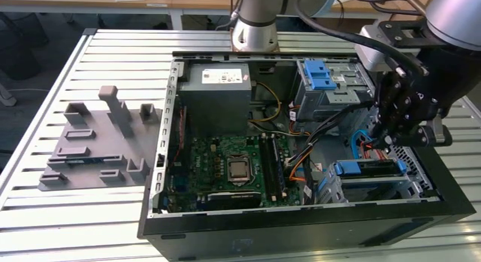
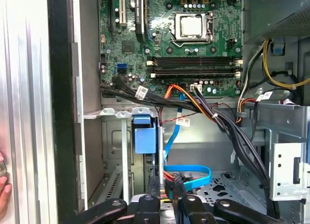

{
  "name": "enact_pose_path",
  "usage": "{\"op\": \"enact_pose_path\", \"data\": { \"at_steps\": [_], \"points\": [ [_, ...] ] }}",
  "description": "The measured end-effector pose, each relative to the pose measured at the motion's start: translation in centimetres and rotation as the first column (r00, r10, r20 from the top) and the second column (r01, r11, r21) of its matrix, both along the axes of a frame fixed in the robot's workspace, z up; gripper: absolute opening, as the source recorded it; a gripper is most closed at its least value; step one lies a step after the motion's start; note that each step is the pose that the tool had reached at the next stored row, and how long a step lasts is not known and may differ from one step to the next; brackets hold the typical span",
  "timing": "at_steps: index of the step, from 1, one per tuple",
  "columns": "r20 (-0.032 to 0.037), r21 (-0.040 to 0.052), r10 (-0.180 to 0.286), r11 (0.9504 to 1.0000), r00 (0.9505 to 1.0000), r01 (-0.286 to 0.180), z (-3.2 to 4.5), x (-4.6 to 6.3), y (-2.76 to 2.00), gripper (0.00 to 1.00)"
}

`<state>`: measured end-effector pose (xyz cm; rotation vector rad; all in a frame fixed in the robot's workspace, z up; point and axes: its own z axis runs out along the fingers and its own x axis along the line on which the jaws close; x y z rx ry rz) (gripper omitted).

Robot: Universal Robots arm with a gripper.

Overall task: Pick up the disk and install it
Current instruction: 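Insert the second disk wire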

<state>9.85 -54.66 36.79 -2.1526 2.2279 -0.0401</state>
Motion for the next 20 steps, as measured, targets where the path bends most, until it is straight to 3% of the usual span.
{"op": "enact_pose_path", "data": {
  "at_steps": [9,20],
  "points": [
    [-0.0015,-0.0071,0.0,1.0,1.0,0.0,-0.58,0.0,0.43,0.25],
    [-0.0025,-0.0136,0.0,0.9999,1.0,0.0,-1.25,0.0,0.47,0.25]
  ]
}}
